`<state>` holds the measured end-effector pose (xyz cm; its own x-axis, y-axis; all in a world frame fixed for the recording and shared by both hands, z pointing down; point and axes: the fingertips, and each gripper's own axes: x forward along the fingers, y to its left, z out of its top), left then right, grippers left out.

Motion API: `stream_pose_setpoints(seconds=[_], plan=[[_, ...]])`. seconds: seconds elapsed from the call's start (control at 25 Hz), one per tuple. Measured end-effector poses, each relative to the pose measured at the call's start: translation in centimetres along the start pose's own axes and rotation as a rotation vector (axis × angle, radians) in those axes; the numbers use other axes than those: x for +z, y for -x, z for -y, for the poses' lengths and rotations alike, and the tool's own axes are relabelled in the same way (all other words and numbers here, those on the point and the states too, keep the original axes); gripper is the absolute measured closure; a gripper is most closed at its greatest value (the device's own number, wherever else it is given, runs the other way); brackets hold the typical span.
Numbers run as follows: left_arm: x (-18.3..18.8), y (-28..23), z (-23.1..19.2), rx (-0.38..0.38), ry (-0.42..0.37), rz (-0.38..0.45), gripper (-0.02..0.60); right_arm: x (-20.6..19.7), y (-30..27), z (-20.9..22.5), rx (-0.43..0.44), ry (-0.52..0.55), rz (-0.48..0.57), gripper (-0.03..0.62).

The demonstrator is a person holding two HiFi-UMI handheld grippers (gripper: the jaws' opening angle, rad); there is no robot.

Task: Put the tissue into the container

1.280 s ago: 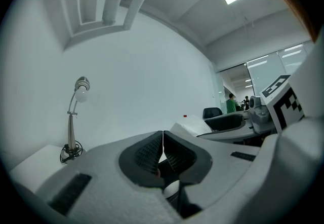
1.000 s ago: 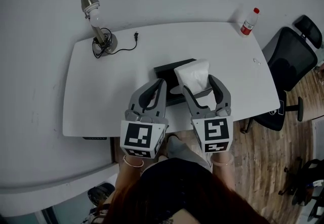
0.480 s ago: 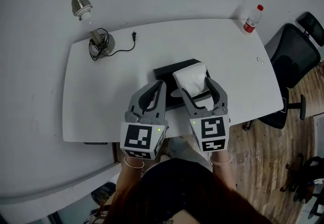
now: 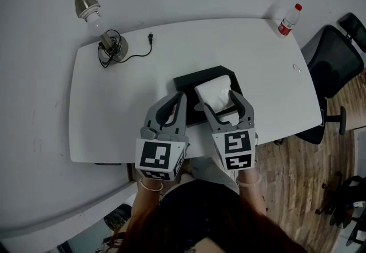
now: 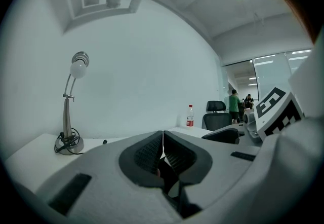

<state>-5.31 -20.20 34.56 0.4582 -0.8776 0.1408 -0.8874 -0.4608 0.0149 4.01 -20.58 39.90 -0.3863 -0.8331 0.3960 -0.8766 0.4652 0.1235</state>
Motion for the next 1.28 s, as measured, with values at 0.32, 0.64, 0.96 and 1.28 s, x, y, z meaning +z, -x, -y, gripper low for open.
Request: stream_pose_setpoints(seconds=[0.32,0.64,0.96,1.28], plan=[[-0.8,-0.7,-0.6,0.0,0.011,-0.019,0.554,-1.4,-1.1,-0.1,0.012,-0.019,-0.07,0.266],[-1.4,-1.0,-1.1,0.004,0.023,-0.035,0.554,-2.8,-2.0,-0.6,0.03,-0.027,-0.134,0.266],[-1.8,-1.2,-1.6,0.013,0.034,-0.037,0.554,-3.7,-2.9,-1.0,0.049,-0.018,-0.191,0.266],[-2.0,-1.4,-2.1,0.02,0.046,-0.039,0.554,-4.4,-3.6,-1.3,0.079,0.001,-0.272,0.266]])
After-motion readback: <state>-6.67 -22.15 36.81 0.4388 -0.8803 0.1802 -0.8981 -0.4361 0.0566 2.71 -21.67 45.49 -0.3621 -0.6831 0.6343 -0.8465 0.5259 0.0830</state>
